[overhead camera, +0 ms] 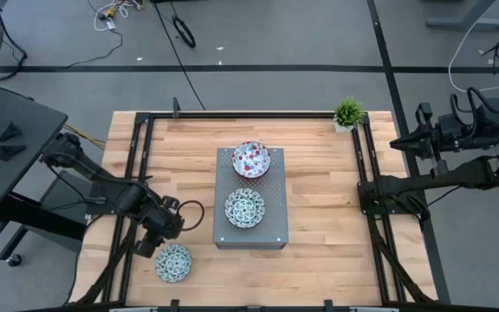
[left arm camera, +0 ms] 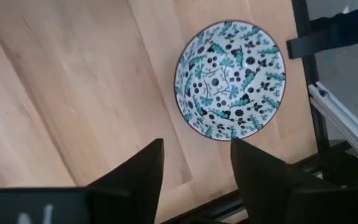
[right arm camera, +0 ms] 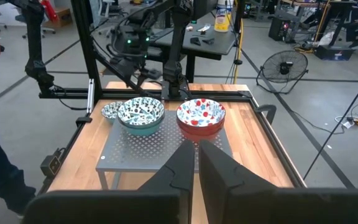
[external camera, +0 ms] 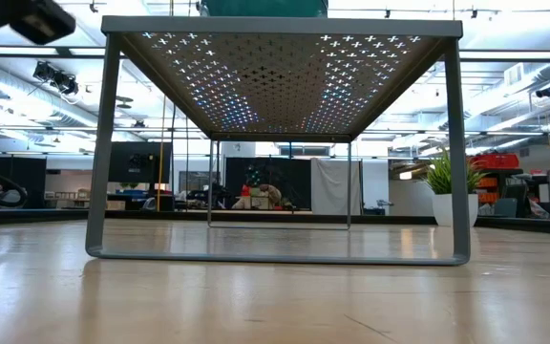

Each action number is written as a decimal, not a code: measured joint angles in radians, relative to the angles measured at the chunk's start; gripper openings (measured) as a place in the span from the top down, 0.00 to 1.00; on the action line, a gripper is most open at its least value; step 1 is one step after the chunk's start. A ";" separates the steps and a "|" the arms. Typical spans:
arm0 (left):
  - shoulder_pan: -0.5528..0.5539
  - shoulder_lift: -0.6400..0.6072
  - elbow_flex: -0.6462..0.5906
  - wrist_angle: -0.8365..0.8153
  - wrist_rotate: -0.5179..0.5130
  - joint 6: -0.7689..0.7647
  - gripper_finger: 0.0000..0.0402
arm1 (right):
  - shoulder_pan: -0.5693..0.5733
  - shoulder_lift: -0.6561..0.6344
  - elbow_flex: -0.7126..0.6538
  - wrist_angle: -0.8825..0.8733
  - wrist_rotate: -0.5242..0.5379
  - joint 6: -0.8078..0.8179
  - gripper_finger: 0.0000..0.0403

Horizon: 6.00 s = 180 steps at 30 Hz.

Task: Pick & Place Mini bowls
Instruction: Put the green bowl on top of the green bowl on the shelf

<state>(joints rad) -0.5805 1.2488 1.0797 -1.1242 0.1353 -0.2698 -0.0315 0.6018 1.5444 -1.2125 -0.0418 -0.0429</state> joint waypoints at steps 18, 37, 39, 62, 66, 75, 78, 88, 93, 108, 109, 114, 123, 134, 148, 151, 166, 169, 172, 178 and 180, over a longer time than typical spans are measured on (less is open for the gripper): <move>-0.092 -0.001 -0.174 0.163 0.002 -0.224 0.49 | 0.000 0.000 0.000 0.000 0.000 0.000 0.93; -0.091 -0.001 -0.290 0.308 -0.011 -0.605 0.49 | 0.000 0.000 0.000 0.000 0.000 0.000 0.93; -0.091 -0.001 -0.302 0.307 -0.023 -0.647 0.49 | 0.000 0.000 0.000 0.000 0.000 0.000 0.93; -0.091 0.001 -0.341 0.418 -0.110 -0.818 0.49 | 0.000 0.000 0.000 0.000 0.000 0.000 0.93; -0.091 0.011 -0.341 0.417 -0.113 -0.785 0.49 | 0.000 0.000 0.000 0.000 0.000 0.000 0.93; -0.091 0.059 -0.341 0.420 -0.081 -0.698 0.49 | 0.000 0.000 0.000 0.000 0.000 0.000 0.93; -0.091 0.074 -0.341 0.429 -0.062 -0.683 0.49 | 0.000 0.000 0.000 0.000 0.000 0.000 0.93; -0.091 0.121 -0.341 0.430 -0.052 -0.661 0.49 | 0.000 0.000 0.000 0.000 0.000 0.000 0.93; -0.090 0.128 -0.341 0.431 -0.052 -0.660 0.52 | 0.000 0.000 0.000 0.000 0.000 0.000 0.93; -0.090 0.128 -0.341 0.430 -0.025 -0.657 0.67 | 0.000 0.000 0.000 0.000 0.000 0.000 0.93; -0.090 0.128 -0.341 0.430 -0.025 -0.657 0.67 | 0.000 0.000 0.000 0.000 0.000 0.000 0.93; -0.090 0.128 -0.341 0.430 -0.025 -0.658 0.67 | 0.000 0.000 0.000 0.000 0.000 0.000 0.93; -0.088 0.126 -0.341 0.429 -0.013 -0.660 0.67 | 0.000 0.000 0.000 0.000 0.000 0.000 0.93; -0.082 0.105 -0.341 0.418 -0.008 -0.659 0.67 | 0.000 0.000 0.000 0.000 0.000 0.000 0.93; -0.077 0.105 -0.341 0.417 -0.007 -0.636 0.80 | 0.000 0.000 0.000 0.000 0.000 0.000 0.93; -0.077 0.105 -0.341 0.417 -0.005 -0.635 0.88 | 0.000 0.000 0.000 0.000 0.000 0.000 0.93; -0.077 0.103 -0.338 0.423 0.005 -0.616 0.97 | 0.000 0.000 0.000 0.000 0.000 0.000 0.93; -0.077 0.102 -0.339 0.425 0.009 -0.609 0.97 | 0.000 0.000 0.000 0.000 0.000 0.000 0.93; -0.077 0.088 -0.339 0.426 0.027 -0.610 0.97 | 0.000 0.000 0.000 0.000 0.000 0.000 0.93; -0.077 0.040 -0.342 0.411 0.034 -0.635 0.98 | 0.000 0.000 0.000 0.000 0.000 0.000 0.93; -0.077 0.021 -0.342 0.414 0.036 -0.640 0.98 | 0.000 0.000 0.000 0.000 0.000 0.000 0.93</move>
<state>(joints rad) -0.6579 1.2702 0.7380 -0.7103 0.1711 -0.9095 -0.0312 0.6014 1.5444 -1.2125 -0.0421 -0.0431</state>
